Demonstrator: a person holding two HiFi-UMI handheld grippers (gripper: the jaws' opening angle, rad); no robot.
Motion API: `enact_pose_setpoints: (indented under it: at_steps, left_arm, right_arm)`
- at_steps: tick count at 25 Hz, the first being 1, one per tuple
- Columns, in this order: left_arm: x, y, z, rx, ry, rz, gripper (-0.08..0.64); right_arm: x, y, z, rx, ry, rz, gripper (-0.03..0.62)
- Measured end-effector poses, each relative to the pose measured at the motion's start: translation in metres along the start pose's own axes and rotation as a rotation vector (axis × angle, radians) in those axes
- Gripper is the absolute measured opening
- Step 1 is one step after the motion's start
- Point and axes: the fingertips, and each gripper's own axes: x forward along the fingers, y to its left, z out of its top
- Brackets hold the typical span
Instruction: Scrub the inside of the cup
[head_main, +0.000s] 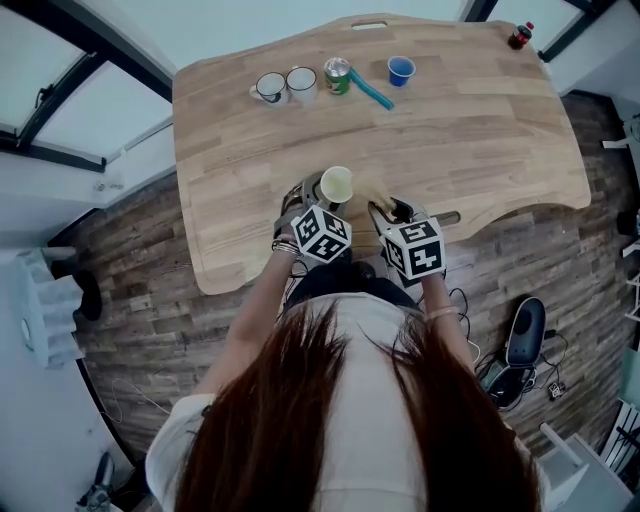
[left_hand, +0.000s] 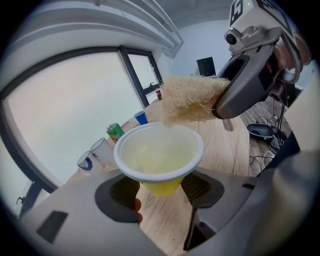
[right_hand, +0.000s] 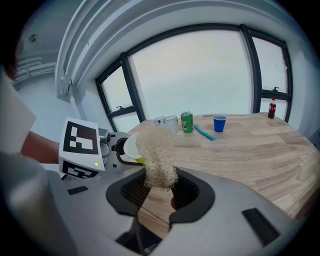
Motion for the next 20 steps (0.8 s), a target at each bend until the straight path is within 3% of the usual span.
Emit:
enact_pose_setpoints:
  at_steps: [20]
  left_arm:
    - [-0.014,0.007,0.024,0.157,0.017,0.084,0.265]
  right_arm:
    - [-0.01,0.01,0.012,-0.107,0.007,0.024,0.127]
